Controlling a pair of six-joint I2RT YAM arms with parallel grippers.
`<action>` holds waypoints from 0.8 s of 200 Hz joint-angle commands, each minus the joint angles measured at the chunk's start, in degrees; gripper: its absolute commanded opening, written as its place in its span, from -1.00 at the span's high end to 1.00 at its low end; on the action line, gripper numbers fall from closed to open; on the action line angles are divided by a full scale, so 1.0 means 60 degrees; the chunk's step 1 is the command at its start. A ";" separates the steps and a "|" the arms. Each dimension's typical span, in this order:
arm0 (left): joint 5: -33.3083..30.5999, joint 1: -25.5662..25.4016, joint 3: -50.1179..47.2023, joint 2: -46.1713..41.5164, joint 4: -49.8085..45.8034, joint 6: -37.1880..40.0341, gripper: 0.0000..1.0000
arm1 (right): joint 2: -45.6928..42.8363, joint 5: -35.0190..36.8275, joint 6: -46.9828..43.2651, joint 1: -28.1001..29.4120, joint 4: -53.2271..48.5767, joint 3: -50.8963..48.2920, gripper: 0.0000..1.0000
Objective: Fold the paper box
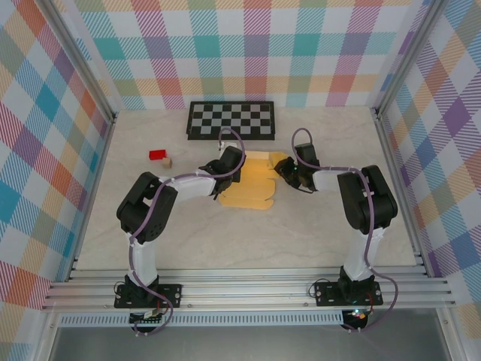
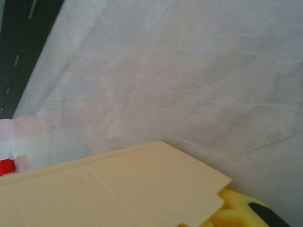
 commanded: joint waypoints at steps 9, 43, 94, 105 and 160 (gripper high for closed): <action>0.0150 -0.0096 0.0004 0.0359 -0.1163 -0.0005 1.00 | -0.0084 0.0392 -0.0350 -0.0041 -0.0392 0.0083 0.39; 0.0121 -0.0096 0.0132 0.0452 -0.1285 -0.0021 1.00 | 0.0051 -0.0011 -0.0317 -0.0024 0.0070 0.0061 0.40; 0.0046 -0.0137 0.0239 0.0533 -0.1382 -0.0020 1.00 | 0.0114 -0.0870 0.0251 0.0587 0.1351 0.0324 0.44; 0.0018 -0.0139 0.0236 0.0531 -0.1382 -0.0026 1.00 | 0.0141 -0.0831 0.0279 0.0788 0.1248 0.0490 0.44; 0.0035 -0.0200 0.0262 0.0556 -0.1426 0.0009 1.00 | 0.0750 -0.0620 0.0470 0.1390 0.1149 0.0963 0.47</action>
